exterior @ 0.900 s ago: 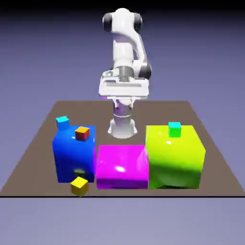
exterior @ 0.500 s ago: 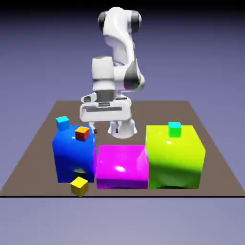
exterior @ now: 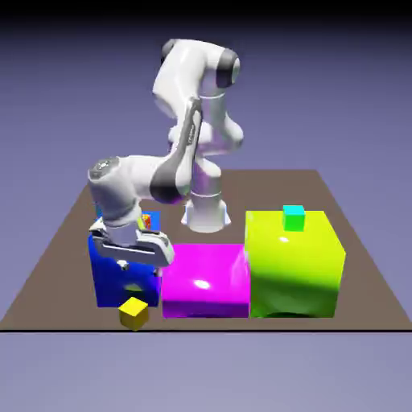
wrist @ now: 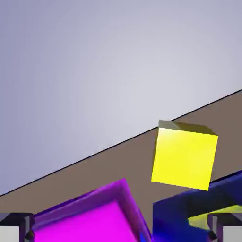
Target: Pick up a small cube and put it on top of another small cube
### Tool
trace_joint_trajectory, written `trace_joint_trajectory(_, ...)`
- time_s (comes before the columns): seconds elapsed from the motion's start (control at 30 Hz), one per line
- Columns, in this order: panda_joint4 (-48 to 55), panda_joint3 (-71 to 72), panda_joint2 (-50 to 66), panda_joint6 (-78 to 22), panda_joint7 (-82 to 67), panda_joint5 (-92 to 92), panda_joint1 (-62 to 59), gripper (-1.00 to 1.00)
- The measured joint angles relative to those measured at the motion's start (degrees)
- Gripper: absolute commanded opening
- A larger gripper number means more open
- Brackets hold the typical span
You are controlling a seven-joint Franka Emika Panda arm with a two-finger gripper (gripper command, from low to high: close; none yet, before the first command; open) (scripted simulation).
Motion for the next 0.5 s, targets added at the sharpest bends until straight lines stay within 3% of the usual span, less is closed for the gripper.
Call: trace_joint_trajectory(0.5,24.38,-14.23,28.31,-27.21,-2.53,11.49,3.22,0.00)
